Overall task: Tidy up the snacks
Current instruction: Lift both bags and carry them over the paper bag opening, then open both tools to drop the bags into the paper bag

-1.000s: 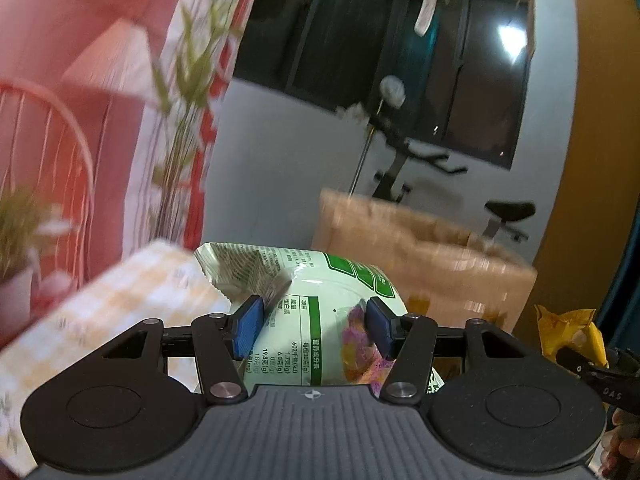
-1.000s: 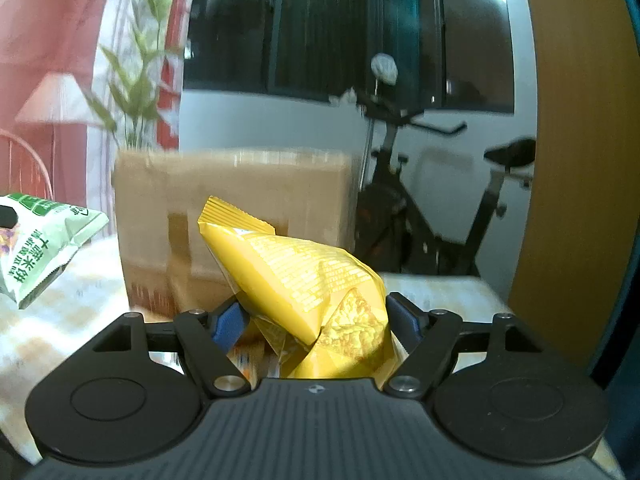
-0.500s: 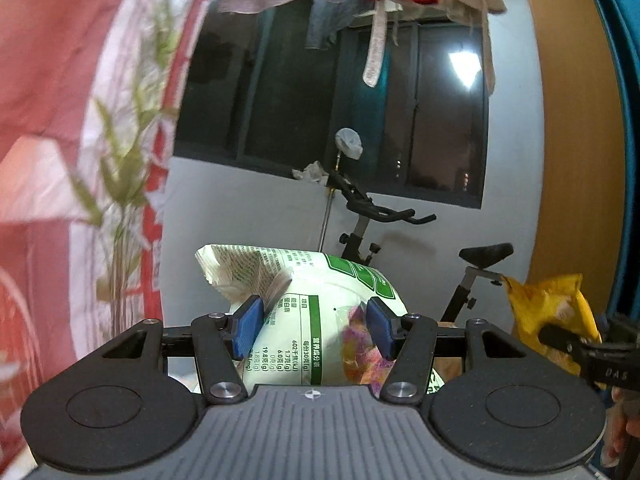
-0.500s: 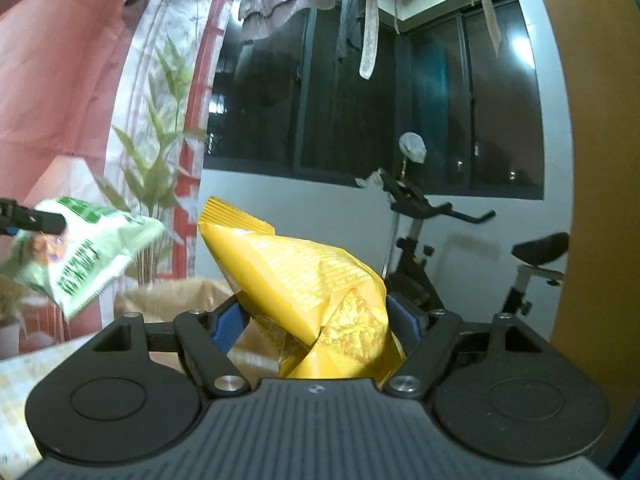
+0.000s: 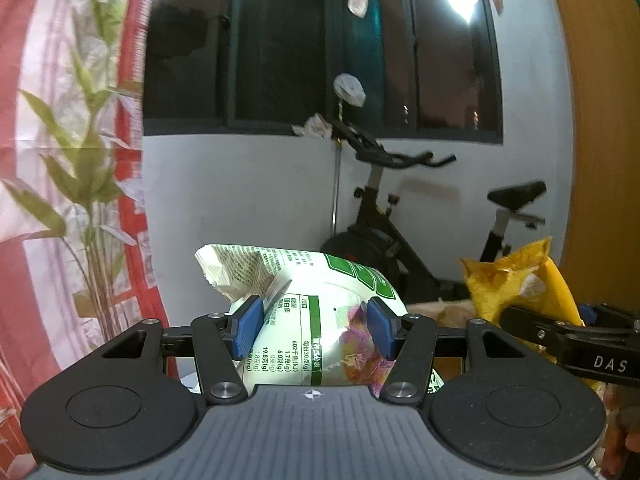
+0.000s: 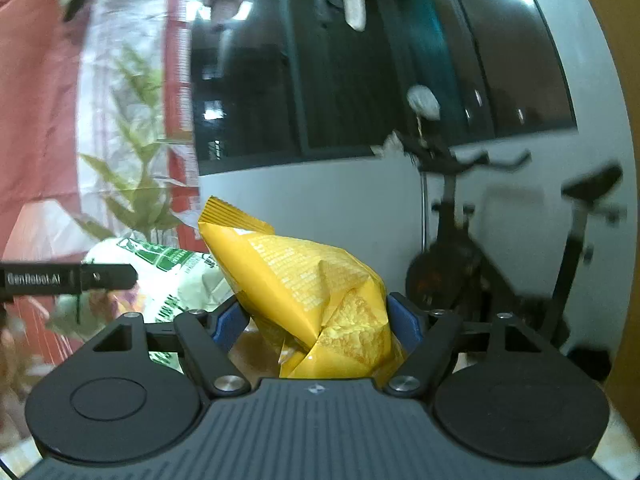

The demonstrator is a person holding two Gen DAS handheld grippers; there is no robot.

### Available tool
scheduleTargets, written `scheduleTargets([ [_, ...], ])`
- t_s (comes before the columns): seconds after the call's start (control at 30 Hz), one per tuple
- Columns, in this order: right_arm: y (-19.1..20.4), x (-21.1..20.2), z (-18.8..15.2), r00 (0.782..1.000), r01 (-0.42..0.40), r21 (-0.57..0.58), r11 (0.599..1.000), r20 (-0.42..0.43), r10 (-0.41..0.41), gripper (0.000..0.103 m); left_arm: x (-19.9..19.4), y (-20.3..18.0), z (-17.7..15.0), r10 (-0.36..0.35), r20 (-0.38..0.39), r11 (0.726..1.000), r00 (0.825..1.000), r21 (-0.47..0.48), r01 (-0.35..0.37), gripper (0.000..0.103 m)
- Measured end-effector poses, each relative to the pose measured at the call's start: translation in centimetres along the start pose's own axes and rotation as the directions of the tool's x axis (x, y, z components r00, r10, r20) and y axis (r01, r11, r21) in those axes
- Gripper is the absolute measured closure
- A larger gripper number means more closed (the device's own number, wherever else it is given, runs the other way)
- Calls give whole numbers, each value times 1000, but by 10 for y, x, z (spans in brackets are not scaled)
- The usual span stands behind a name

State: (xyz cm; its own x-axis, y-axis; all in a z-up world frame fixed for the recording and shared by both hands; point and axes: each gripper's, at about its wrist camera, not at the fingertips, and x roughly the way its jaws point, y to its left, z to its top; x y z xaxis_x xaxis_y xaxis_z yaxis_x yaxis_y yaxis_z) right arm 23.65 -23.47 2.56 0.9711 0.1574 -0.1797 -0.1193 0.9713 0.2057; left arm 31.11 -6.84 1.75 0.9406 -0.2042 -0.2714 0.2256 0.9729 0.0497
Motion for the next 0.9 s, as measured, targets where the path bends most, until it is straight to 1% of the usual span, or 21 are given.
scheduleTargets([
  [0.03, -3, 2, -2, 1000, -9, 8, 1000, -15, 9, 26, 7, 0, -1, -16, -15, 1000, 1000, 9, 16, 42],
  [0.1, -5, 5, -4, 999, -10, 5, 1000, -38, 10, 25, 15, -1, -5, -47, -45, 999, 998, 18, 48, 36],
  [0.13, -5, 6, -5, 999, 4, -5, 1000, -49, -4, 22, 16, -2, -8, -50, -45, 999, 998, 18, 51, 35],
  [0.2, -5, 7, -6, 997, 40, -18, 999, -61, -41, 21, 16, 0, -11, -42, -39, 999, 998, 31, 43, 28],
  [0.23, -7, 7, -7, 997, 46, -15, 999, -65, -47, 22, 16, 2, -12, -39, -38, 998, 999, 38, 40, 27],
  [0.3, -8, 5, -7, 996, 53, -9, 999, -66, -53, 19, 14, 6, -13, -34, -40, 999, 999, 35, 35, 27],
  [0.47, -6, -3, -4, 995, 69, -28, 997, -71, -70, 18, 4, 21, -16, -31, -73, 999, 997, -24, 30, 27],
  [0.63, 1, -20, -5, 994, 62, -58, 996, -85, -66, 18, -18, 32, -15, 4, -97, 999, 995, -32, -7, 27],
  [0.73, 5, -32, -7, 993, 53, -66, 996, -103, -60, 18, -34, 41, -18, 2, -102, 998, 995, -64, -9, 27],
  [0.9, 7, -54, -17, 991, 48, -68, 997, -120, -56, 18, -62, 47, -30, 4, -119, 996, 993, -91, -15, 27],
])
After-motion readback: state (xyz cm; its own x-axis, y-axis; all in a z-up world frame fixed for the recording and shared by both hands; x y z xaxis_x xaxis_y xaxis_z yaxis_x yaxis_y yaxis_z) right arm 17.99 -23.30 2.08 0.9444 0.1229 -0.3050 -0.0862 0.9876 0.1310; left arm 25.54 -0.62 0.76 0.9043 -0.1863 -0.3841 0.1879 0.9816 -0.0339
